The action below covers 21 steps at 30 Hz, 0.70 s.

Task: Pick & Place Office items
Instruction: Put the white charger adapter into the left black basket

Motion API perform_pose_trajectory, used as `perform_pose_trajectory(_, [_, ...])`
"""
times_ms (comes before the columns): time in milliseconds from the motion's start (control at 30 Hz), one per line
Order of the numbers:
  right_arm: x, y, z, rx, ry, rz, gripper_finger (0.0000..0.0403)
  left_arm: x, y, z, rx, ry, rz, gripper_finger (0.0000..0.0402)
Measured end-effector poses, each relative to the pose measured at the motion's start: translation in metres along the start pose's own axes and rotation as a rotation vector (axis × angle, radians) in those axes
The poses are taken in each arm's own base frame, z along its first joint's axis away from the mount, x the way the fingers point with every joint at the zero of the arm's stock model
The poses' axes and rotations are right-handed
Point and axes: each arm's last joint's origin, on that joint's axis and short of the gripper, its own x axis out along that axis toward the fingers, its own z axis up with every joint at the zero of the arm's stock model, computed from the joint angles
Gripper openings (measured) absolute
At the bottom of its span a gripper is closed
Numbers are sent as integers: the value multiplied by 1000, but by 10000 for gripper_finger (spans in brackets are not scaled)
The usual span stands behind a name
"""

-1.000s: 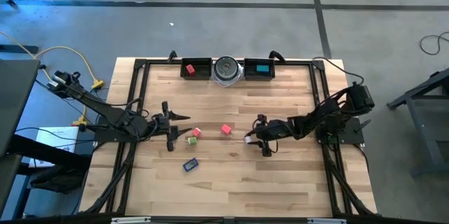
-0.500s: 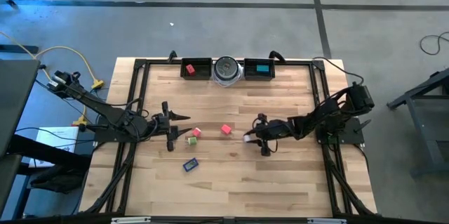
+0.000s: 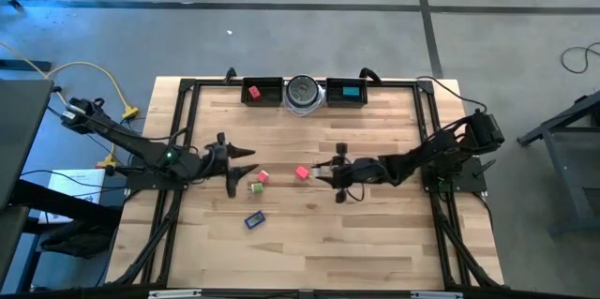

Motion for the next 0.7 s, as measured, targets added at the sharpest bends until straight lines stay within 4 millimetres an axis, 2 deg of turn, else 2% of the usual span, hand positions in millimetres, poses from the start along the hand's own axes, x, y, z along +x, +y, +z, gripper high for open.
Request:
perform_pose_trajectory(167, [13, -7, 31, -158, 109, -78, 137, 8, 10, 3, -120, 14, -40, 191])
perform_pose_trajectory(300, [17, -15, 50, -259, 124, -177, 137, 14, 17, 6, -205, 10, -70, 191])
perform_pose_trajectory(467, [19, -22, 66, -377, 141, -273, 137, 26, 19, 6, -282, 5, -120, 191])
perform_pose_trajectory(700, [18, -24, 77, -472, 148, -349, 137, 53, 19, 0, -343, -24, -204, 191])
